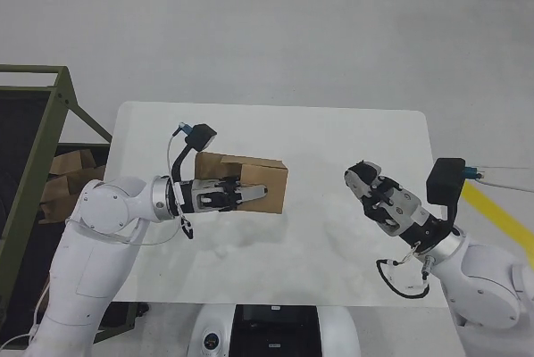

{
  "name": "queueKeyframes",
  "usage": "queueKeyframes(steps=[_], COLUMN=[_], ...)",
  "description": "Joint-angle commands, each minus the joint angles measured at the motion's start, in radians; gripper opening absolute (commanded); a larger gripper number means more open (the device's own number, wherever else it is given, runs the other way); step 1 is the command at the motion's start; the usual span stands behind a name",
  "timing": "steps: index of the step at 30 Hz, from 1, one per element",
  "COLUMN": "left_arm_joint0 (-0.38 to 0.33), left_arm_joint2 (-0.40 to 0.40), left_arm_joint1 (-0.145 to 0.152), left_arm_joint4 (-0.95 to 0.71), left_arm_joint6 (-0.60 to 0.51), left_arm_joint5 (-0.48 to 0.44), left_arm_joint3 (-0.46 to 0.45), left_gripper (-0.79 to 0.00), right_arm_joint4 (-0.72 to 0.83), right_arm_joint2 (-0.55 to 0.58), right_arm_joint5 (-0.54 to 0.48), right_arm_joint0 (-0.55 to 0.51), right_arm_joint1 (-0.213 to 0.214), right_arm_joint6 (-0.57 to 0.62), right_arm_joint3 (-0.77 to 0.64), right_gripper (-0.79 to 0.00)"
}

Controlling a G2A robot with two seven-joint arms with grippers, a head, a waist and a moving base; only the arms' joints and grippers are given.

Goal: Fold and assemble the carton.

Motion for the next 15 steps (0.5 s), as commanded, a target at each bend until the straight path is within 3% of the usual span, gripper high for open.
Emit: queueKeyframes(steps=[1,7,15], left_arm_joint0=[0.000,0.001,-0.028], left_arm_joint2=[0.000,0.000,0.046], left_arm_joint1=[0.000,0.000,0.015], left_arm_joint4=[0.000,0.006,0.348], left_arm_joint6=[0.000,0.005,-0.060], left_arm_joint5=[0.000,0.001,-0.104], left_arm_joint3=[0.000,0.000,-0.063], left_gripper=[-0.785,-0.785,-0.785], right_arm_joint4=[0.000,0.000,0.000], right_arm_joint2=[0.000,0.000,0.000], right_arm_joint5=[0.000,0.000,0.000], right_arm_joint0=[0.000,0.000,0.000], right_arm_joint1=[0.000,0.000,0.000], right_arm_joint6=[0.000,0.000,0.000], right_arm_joint3=[0.000,0.000,0.000], right_gripper=[0.000,0.000,0.000])
